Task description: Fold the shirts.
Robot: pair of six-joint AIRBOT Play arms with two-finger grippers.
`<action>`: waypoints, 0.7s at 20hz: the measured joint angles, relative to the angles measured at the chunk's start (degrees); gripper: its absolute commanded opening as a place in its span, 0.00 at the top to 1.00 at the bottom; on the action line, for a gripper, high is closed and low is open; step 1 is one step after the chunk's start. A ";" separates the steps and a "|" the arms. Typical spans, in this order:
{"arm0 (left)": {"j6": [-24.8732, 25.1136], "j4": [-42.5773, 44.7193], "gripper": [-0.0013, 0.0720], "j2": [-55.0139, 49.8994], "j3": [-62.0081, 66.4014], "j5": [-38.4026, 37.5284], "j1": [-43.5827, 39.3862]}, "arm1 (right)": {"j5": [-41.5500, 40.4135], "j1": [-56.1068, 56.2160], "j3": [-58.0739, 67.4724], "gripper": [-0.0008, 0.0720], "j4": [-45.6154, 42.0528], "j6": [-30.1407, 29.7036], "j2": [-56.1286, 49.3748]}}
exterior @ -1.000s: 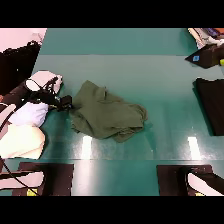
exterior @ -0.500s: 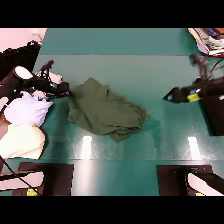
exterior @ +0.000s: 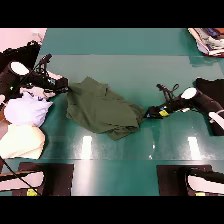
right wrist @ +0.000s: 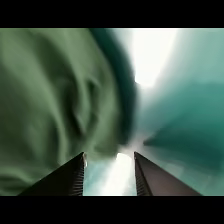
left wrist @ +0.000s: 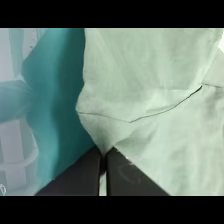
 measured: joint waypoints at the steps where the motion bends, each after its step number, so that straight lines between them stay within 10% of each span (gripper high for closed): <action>1: 0.00 0.00 0.95 0.00 0.04 -0.04 0.02 | -0.28 0.70 1.18 0.79 0.17 0.02 -1.49; 2: 0.00 0.00 0.95 0.00 0.04 -0.04 0.02 | -0.59 1.07 2.27 0.96 -0.04 0.02 -2.62; 14: -0.04 3.41 0.95 18.58 19.50 -0.57 1.14 | 2.12 -6.45 28.39 0.97 -7.72 0.04 11.91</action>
